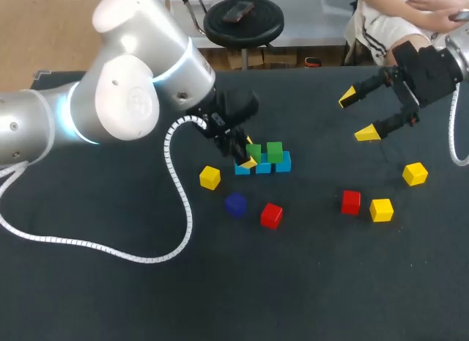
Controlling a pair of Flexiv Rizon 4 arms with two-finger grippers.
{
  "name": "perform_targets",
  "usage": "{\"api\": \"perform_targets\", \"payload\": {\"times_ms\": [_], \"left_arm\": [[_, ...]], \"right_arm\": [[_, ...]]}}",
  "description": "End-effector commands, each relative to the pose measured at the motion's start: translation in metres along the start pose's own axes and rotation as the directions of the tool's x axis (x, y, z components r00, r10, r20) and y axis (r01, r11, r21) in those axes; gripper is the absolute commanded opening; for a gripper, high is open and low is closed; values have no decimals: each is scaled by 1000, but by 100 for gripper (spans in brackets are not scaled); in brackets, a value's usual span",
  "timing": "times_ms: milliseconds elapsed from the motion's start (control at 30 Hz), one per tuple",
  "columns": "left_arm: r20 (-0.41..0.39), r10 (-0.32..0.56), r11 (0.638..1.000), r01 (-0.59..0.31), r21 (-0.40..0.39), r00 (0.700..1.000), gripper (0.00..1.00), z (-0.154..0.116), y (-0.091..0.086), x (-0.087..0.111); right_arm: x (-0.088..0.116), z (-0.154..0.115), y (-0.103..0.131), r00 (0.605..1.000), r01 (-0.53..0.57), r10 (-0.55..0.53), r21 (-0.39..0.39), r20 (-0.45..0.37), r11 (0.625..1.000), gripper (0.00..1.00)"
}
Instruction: Place the blue cubes, place green cubes on the blue cubes, place the yellow cubes on the green cubes, then place the red cubes on the yellow cubes, and place purple cube on the red cubes.
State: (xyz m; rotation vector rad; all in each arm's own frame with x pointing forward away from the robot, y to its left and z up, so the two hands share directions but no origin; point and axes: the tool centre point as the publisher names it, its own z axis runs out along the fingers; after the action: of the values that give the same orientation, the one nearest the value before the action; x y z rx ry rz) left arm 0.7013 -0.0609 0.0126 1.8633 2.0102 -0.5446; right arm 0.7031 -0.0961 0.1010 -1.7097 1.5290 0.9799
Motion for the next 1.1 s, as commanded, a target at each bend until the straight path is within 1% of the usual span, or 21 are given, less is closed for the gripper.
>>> {"api": "perform_targets", "payload": {"times_ms": [33, 100, 200, 533, 633, 667, 700, 767, 900, 967, 1100], "left_arm": [[22, 6, 1000, -6, -12, 1000, 44, -6, -4, 1], [29, 5, 1000, -5, -19, 1000, 45, -8, -6, 1], [32, 8, 1000, -7, -21, 999, 43, -9, -7, 1], [37, 19, 1000, -18, -18, 999, 46, -7, -7, -3], [36, 17, 1000, -16, -24, 999, 46, -9, -8, -3], [37, 15, 1000, -14, -24, 999, 50, -10, -8, -3], [37, 14, 1000, -13, -24, 999, 64, -10, -8, -2], [40, 2, 1000, -1, -24, 999, 100, -11, -8, -1], [44, -5, 1000, 6, -29, 999, 100, -13, -7, 1], [51, -6, 999, 8, -46, 999, 100, -16, -6, 1], [83, 8, 997, -2, -71, 997, 100, -23, -8, 3]], "right_arm": [[0, 0, 0, 1000, 1, -1, 1, 0, 1000, 100], [0, 0, 0, 1000, 1, -1, 1, 0, 1000, 100], [0, 0, 0, 1000, 1, -1, 1, 0, 1000, 100], [0, 0, 0, 1000, 1, -1, 1, 0, 1000, 100], [0, 0, 0, 1000, 1, -1, 1, 0, 1000, 100], [0, 0, 0, 1000, 1, -1, 1, 0, 1000, 100], [0, 0, 0, 1000, 1, -1, 1, 0, 1000, 100], [0, 0, 0, 1000, 1, -1, 1, 0, 1000, 100], [0, 0, 0, 1000, 1, -1, 1, 0, 1000, 100], [0, 0, 0, 1000, 1, -1, 1, 0, 1000, 100], [0, 0, 0, 1000, 1, -1, 1, 0, 1000, 100]]}}
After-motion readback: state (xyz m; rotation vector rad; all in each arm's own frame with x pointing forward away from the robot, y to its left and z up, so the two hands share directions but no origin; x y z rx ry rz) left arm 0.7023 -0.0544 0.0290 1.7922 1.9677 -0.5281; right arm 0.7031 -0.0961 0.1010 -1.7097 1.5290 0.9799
